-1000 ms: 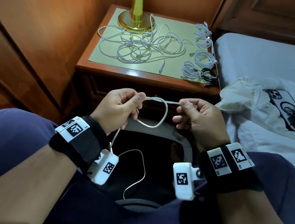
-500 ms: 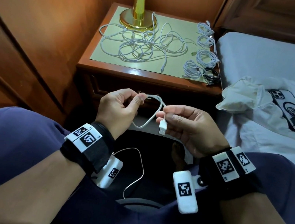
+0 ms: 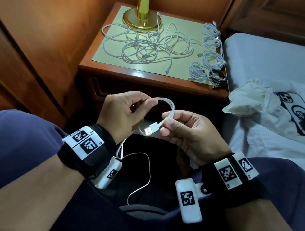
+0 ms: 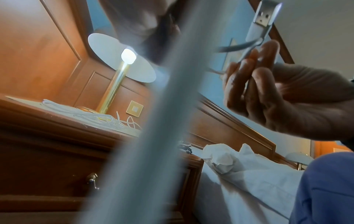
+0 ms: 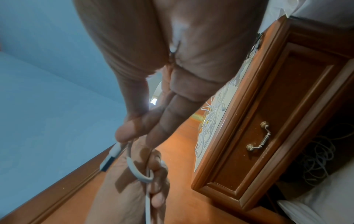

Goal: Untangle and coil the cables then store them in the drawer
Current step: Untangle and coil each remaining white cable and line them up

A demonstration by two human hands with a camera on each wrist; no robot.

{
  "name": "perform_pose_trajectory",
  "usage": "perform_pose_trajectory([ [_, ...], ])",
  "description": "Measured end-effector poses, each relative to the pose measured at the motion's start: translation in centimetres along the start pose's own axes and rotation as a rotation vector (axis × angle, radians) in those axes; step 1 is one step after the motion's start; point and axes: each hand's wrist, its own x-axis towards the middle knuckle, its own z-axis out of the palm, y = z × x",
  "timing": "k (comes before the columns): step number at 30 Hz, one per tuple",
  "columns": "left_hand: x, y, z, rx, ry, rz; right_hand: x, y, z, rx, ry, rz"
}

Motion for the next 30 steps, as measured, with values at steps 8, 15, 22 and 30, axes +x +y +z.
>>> perform_pose_trajectory([
  [8,-0.4,0.2,-0.2,-0.087,-0.082,-0.111,0.5,-0.3,-1.2,-0.231,0.159,-0.025],
  [15,-0.8,-0.2,0.3,-0.015,-0.173,-0.019,1.0,-0.4,-1.7,-0.268,0.265,0.114],
  [22,-1.2,0.5,0.9,-0.207,-0.238,-0.255,0.9,-0.4,-2.0,-0.123,0.253,0.069],
  [30,-0.6,0.8,0.5,-0.488,-0.244,-0.499,1.2,-0.3,-1.8,-0.778,0.237,-0.283],
])
